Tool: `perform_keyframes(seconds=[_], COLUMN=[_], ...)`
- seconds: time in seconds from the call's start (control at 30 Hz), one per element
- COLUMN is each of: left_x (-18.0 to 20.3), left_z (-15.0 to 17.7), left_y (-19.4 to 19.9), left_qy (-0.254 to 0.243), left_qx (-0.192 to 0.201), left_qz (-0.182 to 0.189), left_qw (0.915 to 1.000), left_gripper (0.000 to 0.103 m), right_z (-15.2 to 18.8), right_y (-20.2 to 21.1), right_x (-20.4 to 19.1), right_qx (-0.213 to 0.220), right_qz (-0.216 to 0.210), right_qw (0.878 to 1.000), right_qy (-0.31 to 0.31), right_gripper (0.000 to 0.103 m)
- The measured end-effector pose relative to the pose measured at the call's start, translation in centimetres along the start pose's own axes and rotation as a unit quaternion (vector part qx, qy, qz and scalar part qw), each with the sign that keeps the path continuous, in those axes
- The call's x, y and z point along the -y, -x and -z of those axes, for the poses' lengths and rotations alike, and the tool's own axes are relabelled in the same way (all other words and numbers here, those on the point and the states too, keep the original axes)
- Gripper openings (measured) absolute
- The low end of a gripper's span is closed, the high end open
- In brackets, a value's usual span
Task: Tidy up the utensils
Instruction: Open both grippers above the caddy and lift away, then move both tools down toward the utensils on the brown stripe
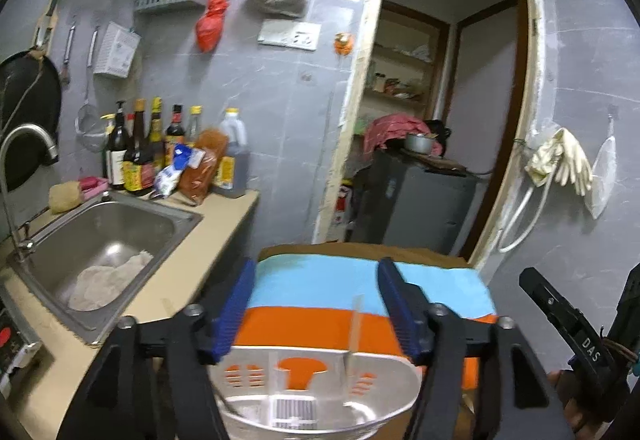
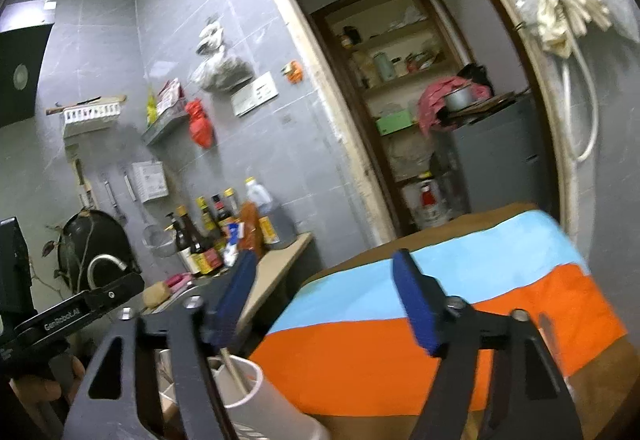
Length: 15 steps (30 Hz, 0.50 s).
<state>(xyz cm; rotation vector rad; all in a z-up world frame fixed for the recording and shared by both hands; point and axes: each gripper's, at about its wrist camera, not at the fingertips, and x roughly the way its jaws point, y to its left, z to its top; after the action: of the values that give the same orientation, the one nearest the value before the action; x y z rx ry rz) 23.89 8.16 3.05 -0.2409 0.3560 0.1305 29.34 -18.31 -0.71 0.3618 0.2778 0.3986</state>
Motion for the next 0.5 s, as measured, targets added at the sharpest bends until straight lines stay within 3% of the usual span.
perform_keyframes(seconds=[0.07, 0.13, 0.23, 0.5], left_x=[1.3, 2.9, 5.2, 11.0], left_z=[0.1, 0.2, 0.6, 2.8], left_y=[0.2, 0.4, 0.4, -0.6], left_qy=[0.0, -0.001, -0.004, -0.024], left_qx=[0.008, 0.018, 0.026, 0.012], left_qz=[0.008, 0.017, 0.026, 0.048], left_qw=[0.9999, 0.9997, 0.9993, 0.9985], left_gripper=[0.078, 0.09, 0.101, 0.102], right_z=[-1.1, -2.1, -3.4, -5.5], right_y=[1.2, 2.3, 3.8, 6.7], right_x=[1.0, 2.1, 3.7, 9.0], right_qx=[0.007, 0.011, 0.019, 0.011], right_qz=[0.014, 0.029, 0.048, 0.098], right_qw=[1.0, 0.999, 0.999, 0.995], right_qy=[0.004, 0.01, 0.017, 0.028], right_gripper=[0.081, 0.094, 0.101, 0.101])
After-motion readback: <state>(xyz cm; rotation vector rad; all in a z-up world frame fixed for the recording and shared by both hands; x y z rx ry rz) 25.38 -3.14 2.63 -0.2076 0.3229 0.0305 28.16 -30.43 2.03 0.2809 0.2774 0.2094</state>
